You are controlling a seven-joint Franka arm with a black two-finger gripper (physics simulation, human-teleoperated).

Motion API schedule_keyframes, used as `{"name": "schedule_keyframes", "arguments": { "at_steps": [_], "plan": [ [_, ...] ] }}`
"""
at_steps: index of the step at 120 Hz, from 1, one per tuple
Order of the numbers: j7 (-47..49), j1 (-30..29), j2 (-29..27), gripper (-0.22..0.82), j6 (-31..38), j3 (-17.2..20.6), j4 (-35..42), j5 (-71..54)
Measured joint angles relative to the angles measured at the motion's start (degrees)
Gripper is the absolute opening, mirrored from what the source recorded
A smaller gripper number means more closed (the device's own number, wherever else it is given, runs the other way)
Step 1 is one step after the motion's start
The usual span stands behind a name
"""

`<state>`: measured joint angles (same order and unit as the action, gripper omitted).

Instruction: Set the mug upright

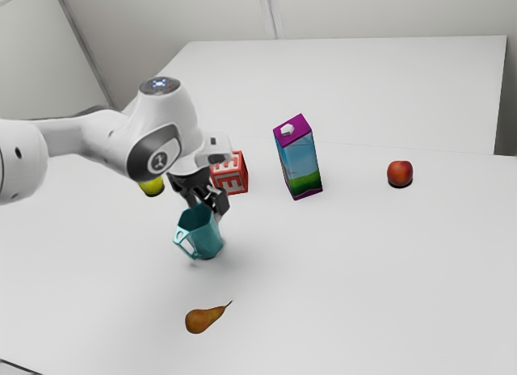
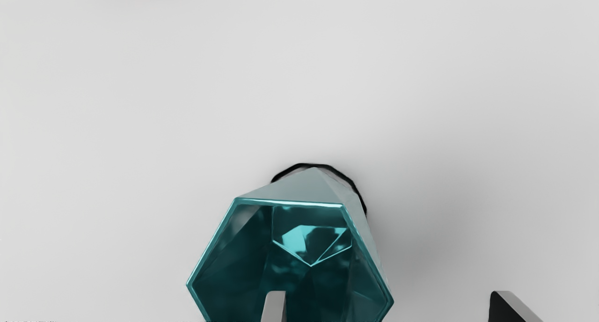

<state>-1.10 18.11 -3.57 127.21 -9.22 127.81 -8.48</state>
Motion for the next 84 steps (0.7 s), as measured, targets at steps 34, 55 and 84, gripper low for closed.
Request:
{"name": "schedule_keyframes", "arguments": {
  "at_steps": [34, 55, 84],
  "plan": [
    [-3.5, -5.4, 3.9, 0.56, -8.6, 3.6, -18.3, 6.9],
    [-7.1, -7.7, 6.5, 0.59, -17.8, 5.0, -29.6, 8.5],
    [-10.9, -15.3, 5.9, 0.60, -28.4, 8.8, -37.2, 9.9]
  ]
}}
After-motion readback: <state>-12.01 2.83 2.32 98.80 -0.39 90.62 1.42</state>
